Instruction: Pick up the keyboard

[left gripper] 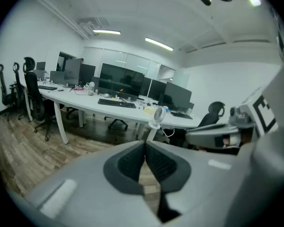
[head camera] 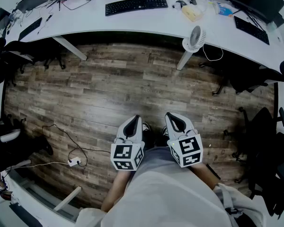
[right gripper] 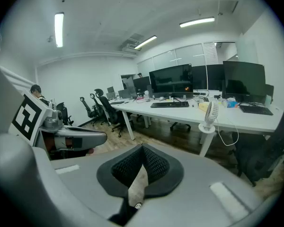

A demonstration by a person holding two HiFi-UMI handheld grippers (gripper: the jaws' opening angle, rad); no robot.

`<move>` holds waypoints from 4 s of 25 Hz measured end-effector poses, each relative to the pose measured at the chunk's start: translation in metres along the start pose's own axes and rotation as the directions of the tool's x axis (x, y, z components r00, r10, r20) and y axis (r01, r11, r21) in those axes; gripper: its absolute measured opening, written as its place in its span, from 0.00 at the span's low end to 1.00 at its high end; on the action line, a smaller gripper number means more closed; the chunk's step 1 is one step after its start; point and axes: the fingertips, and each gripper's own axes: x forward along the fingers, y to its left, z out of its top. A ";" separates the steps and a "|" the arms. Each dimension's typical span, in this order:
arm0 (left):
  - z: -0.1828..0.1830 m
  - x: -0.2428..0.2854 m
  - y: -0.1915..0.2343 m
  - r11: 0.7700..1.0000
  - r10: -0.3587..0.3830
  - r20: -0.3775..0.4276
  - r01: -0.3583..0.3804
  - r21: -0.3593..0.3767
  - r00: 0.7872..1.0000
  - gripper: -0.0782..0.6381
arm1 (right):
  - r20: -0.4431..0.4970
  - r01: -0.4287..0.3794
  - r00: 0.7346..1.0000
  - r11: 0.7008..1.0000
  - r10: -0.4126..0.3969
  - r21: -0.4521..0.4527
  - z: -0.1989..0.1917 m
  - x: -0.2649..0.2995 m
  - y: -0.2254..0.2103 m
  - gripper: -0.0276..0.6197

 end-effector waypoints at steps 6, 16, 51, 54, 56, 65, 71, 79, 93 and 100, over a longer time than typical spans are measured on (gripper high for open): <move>-0.023 -0.015 -0.069 0.996 0.035 0.007 -0.034 -0.081 0.999 0.11 | 0.000 -0.015 1.000 1.000 0.015 0.000 -0.033 -0.066 -0.031 0.03; -0.023 -0.022 -0.135 0.998 0.051 0.064 -0.049 -0.037 0.997 0.11 | 0.059 -0.294 0.955 0.955 0.291 0.050 -0.046 -0.112 -0.062 0.04; 0.080 0.035 0.007 0.990 0.127 0.201 -0.113 -0.079 0.971 0.11 | 0.004 -0.198 0.979 0.964 0.202 -0.175 0.070 0.004 -0.076 0.04; 0.094 0.046 0.029 0.992 0.111 0.197 -0.098 -0.073 0.974 0.11 | -0.006 -0.197 0.980 0.967 0.199 -0.162 0.083 0.028 -0.071 0.04; 0.105 0.052 0.042 0.994 0.099 0.203 -0.086 -0.070 0.974 0.11 | -0.010 -0.197 0.980 0.968 0.198 -0.156 0.093 0.044 -0.066 0.04; 0.140 0.063 0.100 0.997 0.055 0.254 -0.039 -0.067 0.966 0.11 | -0.023 -0.199 0.980 0.971 0.198 -0.134 0.136 0.101 -0.042 0.04; 0.154 0.071 0.135 0.998 0.042 0.271 -0.025 -0.064 0.962 0.11 | -0.028 -0.193 0.981 0.972 0.191 -0.137 0.157 0.129 -0.028 0.04; 0.160 0.075 0.173 0.996 0.028 0.270 -0.006 -0.084 0.963 0.11 | -0.025 -0.203 0.979 0.977 0.202 -0.063 0.167 0.160 -0.006 0.04; 0.185 0.114 0.195 0.997 0.034 0.236 -0.016 -0.077 0.971 0.11 | -0.028 -0.203 0.979 0.978 0.202 -0.046 0.191 0.201 -0.022 0.04; 0.214 0.159 0.215 0.998 0.048 0.221 -0.036 -0.059 0.974 0.11 | -0.024 -0.209 0.978 0.977 0.208 -0.039 0.219 0.245 -0.056 0.04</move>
